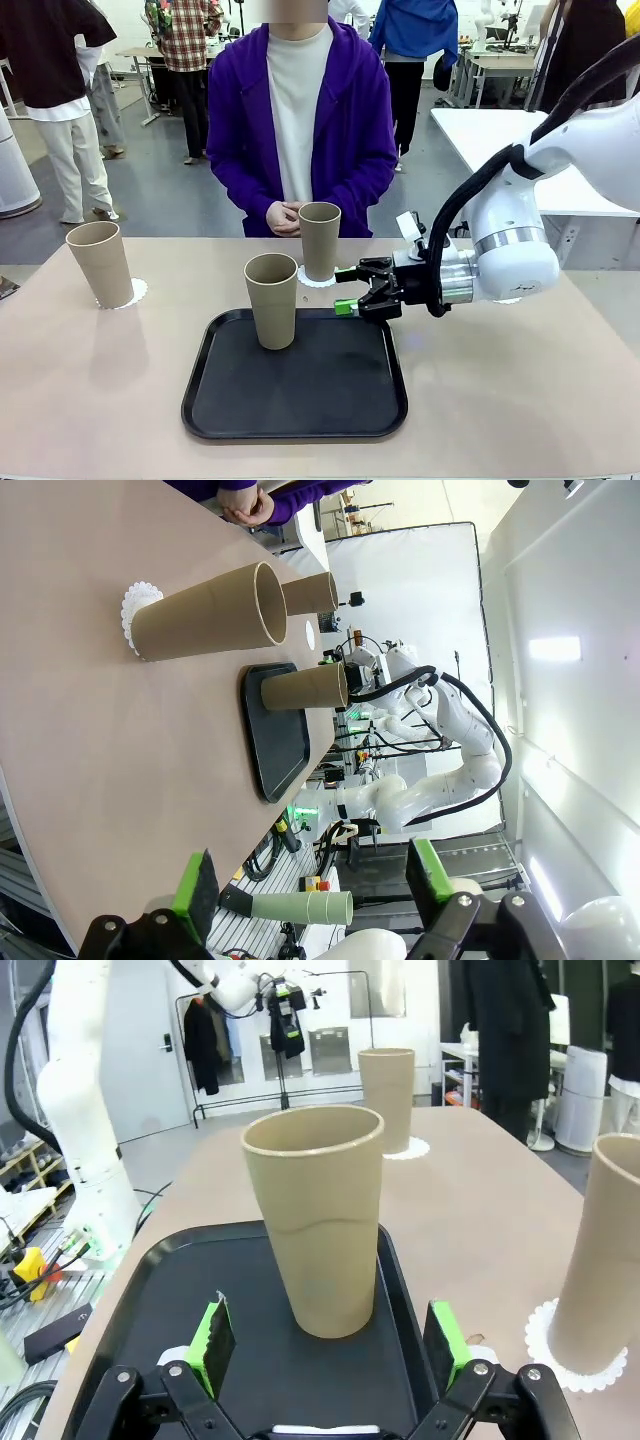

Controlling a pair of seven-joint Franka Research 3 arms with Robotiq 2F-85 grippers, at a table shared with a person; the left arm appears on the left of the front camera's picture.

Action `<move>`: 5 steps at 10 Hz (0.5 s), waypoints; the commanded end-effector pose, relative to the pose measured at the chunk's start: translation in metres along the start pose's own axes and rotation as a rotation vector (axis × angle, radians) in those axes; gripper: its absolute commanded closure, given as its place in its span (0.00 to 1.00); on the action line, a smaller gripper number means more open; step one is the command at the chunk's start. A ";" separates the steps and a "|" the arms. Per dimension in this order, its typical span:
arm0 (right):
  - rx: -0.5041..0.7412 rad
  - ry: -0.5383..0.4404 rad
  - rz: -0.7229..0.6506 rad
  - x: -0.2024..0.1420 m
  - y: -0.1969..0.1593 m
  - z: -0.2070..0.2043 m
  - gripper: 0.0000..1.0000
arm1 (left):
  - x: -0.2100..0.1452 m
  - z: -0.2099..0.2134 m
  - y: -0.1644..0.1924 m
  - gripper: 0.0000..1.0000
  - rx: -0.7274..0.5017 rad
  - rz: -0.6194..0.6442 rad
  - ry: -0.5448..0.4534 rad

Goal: Place coasters on the table and set cups on them.
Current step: Take one Reusable plastic cup from the Flat Tray and place it on a coaster set by the human.

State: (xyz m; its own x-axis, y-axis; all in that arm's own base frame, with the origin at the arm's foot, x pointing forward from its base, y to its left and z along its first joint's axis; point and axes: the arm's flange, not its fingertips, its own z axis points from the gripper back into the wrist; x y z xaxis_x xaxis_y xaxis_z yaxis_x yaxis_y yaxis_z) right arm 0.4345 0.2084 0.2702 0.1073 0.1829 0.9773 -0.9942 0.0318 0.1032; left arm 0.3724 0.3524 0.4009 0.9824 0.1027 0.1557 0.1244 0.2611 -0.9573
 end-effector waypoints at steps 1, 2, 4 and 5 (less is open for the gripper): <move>-0.009 0.021 -0.035 -0.002 -0.008 -0.024 0.00 | -0.001 0.000 -0.001 0.00 0.006 0.008 -0.001; 0.010 0.023 -0.039 -0.005 -0.010 -0.032 0.00 | -0.001 0.000 -0.001 0.00 0.006 0.008 -0.001; 0.039 0.022 -0.044 -0.009 -0.018 -0.046 0.00 | -0.001 0.000 -0.001 0.00 0.006 0.008 -0.001; 0.051 0.021 -0.049 -0.012 -0.021 -0.051 0.00 | -0.001 0.000 -0.001 0.00 0.006 0.008 -0.001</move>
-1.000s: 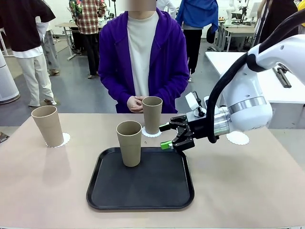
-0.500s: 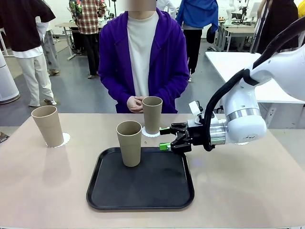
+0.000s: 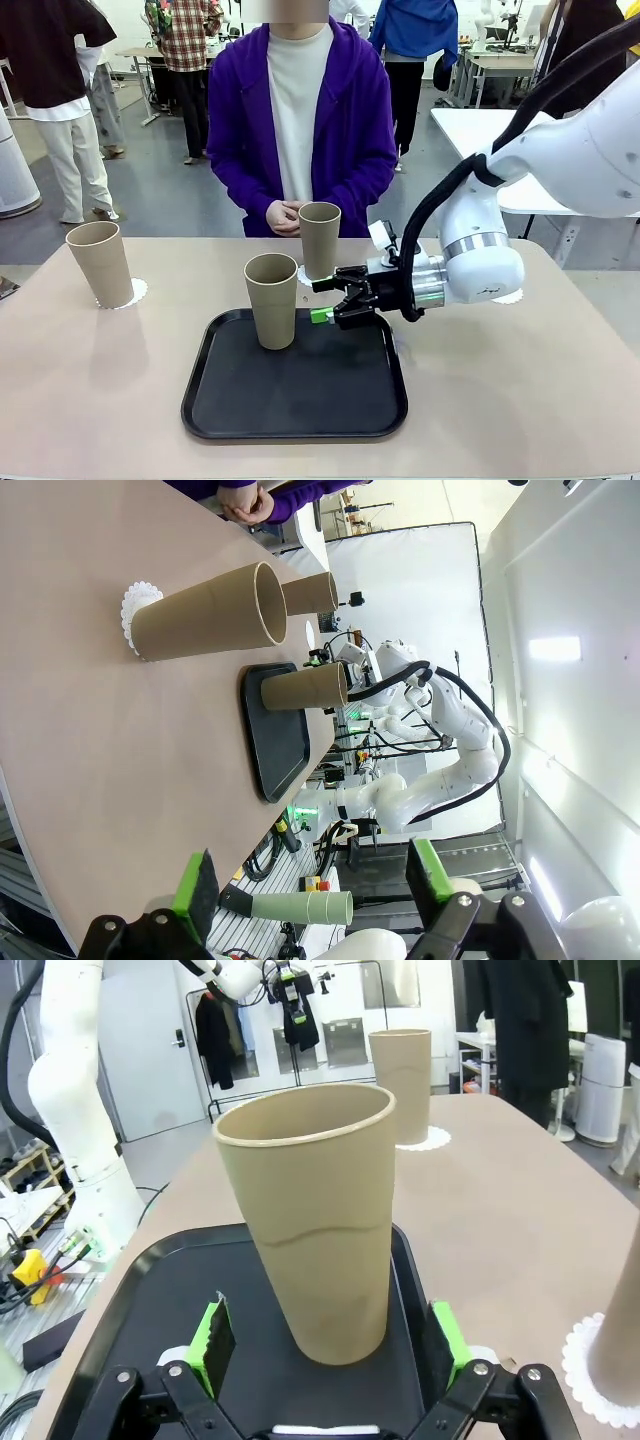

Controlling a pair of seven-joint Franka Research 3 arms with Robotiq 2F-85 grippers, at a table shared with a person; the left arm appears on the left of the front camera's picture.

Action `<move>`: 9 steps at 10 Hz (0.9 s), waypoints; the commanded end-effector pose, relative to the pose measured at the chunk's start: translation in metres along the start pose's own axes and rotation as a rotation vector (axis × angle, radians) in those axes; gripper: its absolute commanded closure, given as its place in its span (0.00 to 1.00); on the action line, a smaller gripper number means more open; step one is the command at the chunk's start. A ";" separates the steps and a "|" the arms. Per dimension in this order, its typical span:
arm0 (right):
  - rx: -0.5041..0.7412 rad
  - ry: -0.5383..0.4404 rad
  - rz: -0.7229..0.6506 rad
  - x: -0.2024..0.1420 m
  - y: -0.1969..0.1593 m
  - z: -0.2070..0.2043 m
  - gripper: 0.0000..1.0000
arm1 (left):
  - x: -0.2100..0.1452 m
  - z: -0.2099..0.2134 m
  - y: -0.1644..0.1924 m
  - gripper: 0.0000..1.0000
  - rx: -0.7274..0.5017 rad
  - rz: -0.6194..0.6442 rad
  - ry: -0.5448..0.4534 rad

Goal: Place coasters on the table and set cups on them.
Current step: Take one Reusable plastic cup from the Flat Tray and place it on a coaster set by the human.

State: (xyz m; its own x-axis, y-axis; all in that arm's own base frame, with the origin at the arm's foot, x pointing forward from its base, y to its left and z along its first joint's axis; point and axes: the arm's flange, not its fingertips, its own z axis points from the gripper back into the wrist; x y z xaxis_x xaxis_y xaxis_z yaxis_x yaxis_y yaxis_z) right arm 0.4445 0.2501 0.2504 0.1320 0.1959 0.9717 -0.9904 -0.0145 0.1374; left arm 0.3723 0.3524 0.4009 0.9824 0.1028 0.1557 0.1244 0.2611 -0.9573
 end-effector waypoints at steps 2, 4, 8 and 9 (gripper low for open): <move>0.010 0.002 -0.028 -0.003 -0.018 -0.013 0.00 | -0.001 0.000 -0.001 0.00 0.006 0.008 0.000; 0.030 0.000 -0.036 -0.007 -0.021 -0.020 0.00 | -0.001 0.000 -0.001 0.00 0.006 0.008 0.000; 0.064 0.005 -0.037 -0.009 -0.024 -0.033 0.00 | -0.001 0.000 -0.001 0.00 0.006 0.008 0.000; 0.074 0.007 -0.033 -0.008 -0.026 -0.039 0.00 | -0.001 0.000 -0.001 0.00 0.006 0.008 0.000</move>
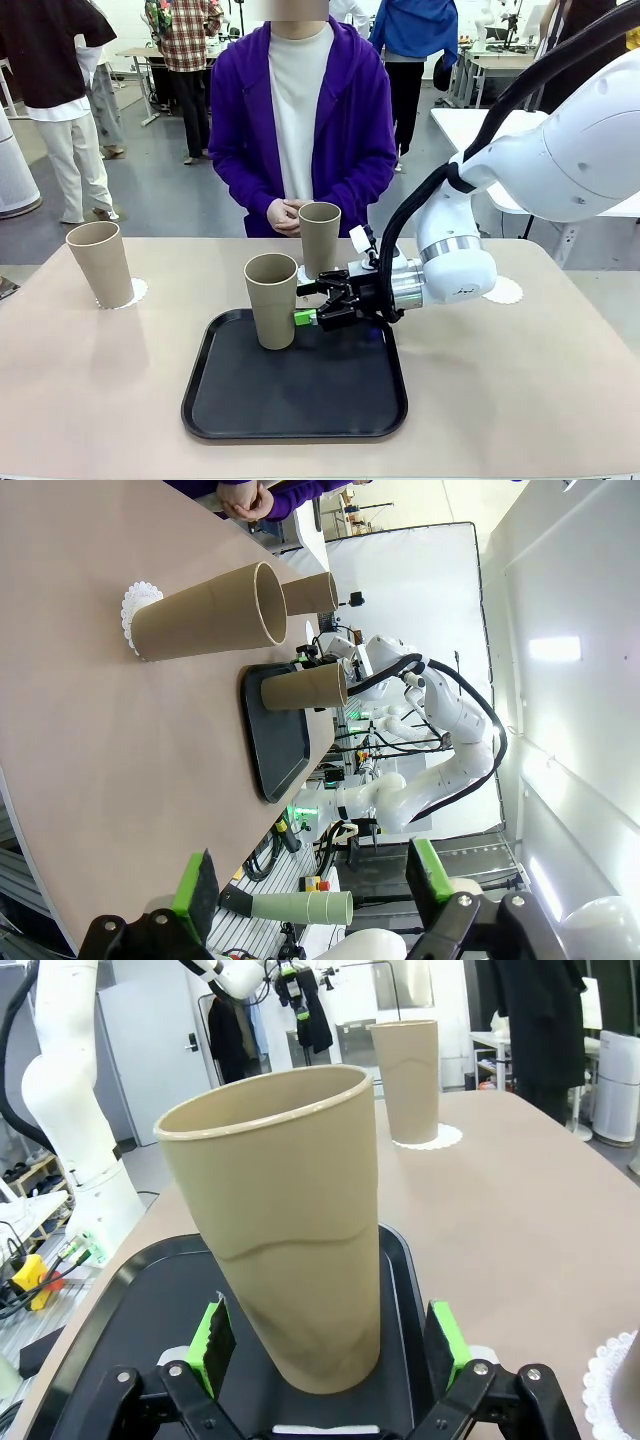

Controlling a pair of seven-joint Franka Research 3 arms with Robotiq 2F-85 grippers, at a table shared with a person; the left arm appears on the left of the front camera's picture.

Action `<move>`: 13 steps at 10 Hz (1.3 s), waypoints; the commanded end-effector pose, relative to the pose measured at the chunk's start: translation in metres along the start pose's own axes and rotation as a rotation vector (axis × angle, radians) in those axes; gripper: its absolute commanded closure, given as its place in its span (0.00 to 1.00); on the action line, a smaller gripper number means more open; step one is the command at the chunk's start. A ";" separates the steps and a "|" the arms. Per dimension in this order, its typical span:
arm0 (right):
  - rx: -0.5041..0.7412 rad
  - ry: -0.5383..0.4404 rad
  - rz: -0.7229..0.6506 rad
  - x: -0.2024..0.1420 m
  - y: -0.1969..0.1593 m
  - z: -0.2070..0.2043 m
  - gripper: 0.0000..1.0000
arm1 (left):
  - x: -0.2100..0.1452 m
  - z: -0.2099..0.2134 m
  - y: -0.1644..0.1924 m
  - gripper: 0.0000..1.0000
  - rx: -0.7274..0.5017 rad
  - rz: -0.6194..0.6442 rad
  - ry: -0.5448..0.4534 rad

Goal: Place coasters on the table and set cups on them.
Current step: Take one Reusable plastic cup from the Flat Tray and place it on a coaster set by the human.

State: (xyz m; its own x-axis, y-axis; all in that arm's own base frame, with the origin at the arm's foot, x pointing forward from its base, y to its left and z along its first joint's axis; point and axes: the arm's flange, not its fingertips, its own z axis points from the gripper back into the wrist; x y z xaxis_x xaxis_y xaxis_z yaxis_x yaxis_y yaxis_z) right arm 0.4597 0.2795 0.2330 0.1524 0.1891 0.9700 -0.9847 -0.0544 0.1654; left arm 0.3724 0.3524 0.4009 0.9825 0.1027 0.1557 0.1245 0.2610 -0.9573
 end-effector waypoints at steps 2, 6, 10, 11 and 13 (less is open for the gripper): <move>0.049 0.024 -0.015 0.002 -0.010 -0.016 0.00 | -0.001 0.000 -0.001 0.00 0.006 0.008 -0.001; 0.085 0.038 -0.013 0.005 -0.015 -0.032 0.00 | -0.001 0.000 -0.001 0.00 0.006 0.008 -0.001; 0.137 0.057 -0.011 0.007 -0.016 -0.051 0.00 | -0.001 0.000 -0.001 0.00 0.006 0.008 -0.001; 0.149 0.063 -0.009 0.008 -0.016 -0.055 0.00 | -0.001 0.000 -0.001 0.00 0.006 0.008 -0.001; 0.168 0.078 0.002 0.008 -0.018 -0.065 0.00 | -0.001 0.000 -0.001 0.00 0.006 0.008 -0.001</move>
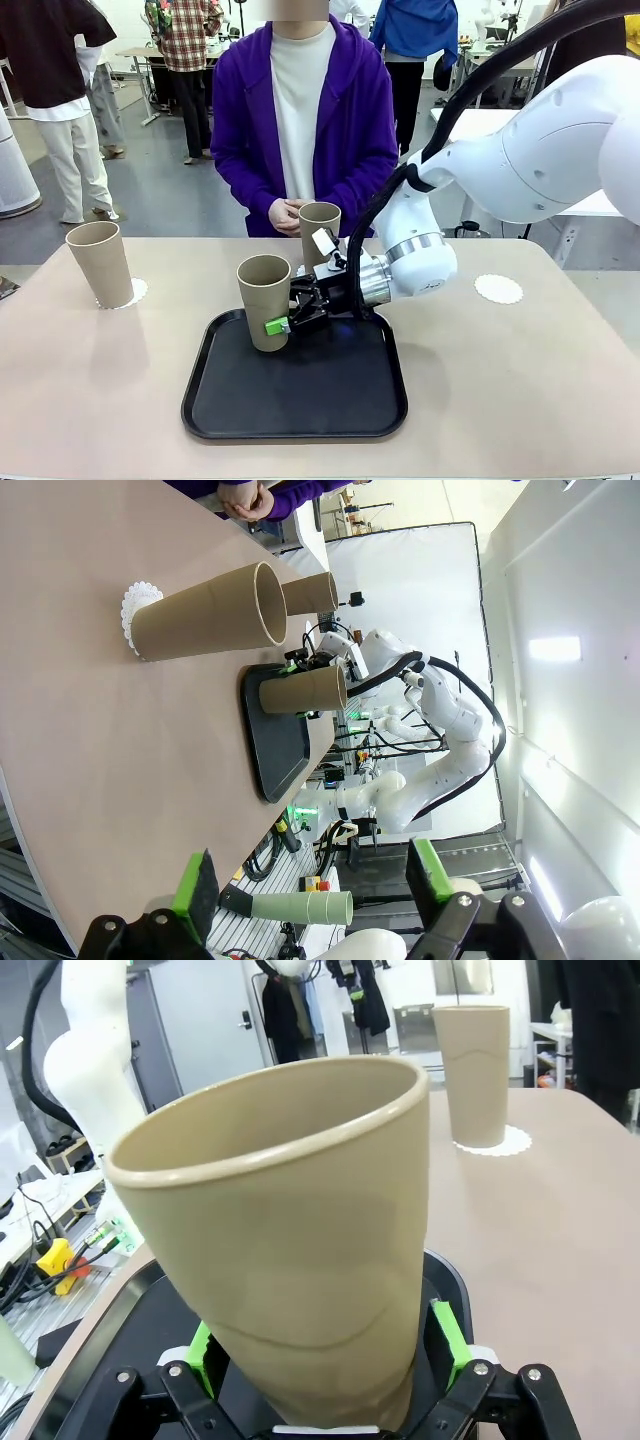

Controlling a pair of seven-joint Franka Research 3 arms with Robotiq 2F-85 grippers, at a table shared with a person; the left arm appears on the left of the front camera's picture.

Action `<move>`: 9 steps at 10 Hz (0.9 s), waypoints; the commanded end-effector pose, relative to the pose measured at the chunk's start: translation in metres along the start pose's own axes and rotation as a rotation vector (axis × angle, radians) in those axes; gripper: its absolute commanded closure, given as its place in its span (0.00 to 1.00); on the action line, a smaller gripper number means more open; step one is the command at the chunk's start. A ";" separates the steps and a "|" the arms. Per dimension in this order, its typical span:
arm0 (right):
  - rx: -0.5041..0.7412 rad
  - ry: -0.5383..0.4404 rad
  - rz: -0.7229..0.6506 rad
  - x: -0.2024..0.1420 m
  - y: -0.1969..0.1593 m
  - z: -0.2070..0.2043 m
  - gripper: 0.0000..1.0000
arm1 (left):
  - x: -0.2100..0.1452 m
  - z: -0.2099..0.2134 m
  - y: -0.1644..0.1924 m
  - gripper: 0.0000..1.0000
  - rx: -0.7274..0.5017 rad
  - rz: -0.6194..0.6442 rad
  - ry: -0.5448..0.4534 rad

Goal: Place coasters on the table and set cups on them.
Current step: Take one Reusable plastic cup from the Flat Tray and place it on a coaster set by the human.

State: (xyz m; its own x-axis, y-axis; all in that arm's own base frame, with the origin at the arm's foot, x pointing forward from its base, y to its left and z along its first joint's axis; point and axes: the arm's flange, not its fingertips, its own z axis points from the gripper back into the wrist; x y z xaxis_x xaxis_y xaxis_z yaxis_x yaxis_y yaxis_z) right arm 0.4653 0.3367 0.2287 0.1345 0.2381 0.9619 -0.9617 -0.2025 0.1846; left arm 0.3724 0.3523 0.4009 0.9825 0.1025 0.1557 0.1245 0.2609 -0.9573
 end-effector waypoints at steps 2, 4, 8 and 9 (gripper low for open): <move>0.029 0.033 0.000 0.001 -0.012 -0.013 0.00 | -0.001 0.001 -0.001 0.00 0.006 0.008 -0.001; 0.035 0.033 0.025 0.002 -0.011 -0.015 0.59 | -0.001 0.001 -0.001 0.00 0.006 0.008 -0.001; 0.012 0.045 0.010 0.004 -0.007 -0.007 1.00 | -0.001 0.001 -0.001 0.00 0.006 0.008 -0.001; 0.004 0.048 -0.009 0.009 0.000 -0.002 1.00 | -0.001 0.001 -0.001 0.00 0.006 0.008 -0.001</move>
State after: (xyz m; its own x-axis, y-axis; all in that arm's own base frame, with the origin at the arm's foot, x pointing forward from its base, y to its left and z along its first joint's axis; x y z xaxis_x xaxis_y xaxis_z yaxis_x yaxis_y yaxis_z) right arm 0.4698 0.3461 0.2298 0.1165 0.2491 0.9614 -0.9598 -0.2206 0.1735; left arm 0.3724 0.3523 0.4009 0.9825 0.1025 0.1557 0.1245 0.2609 -0.9573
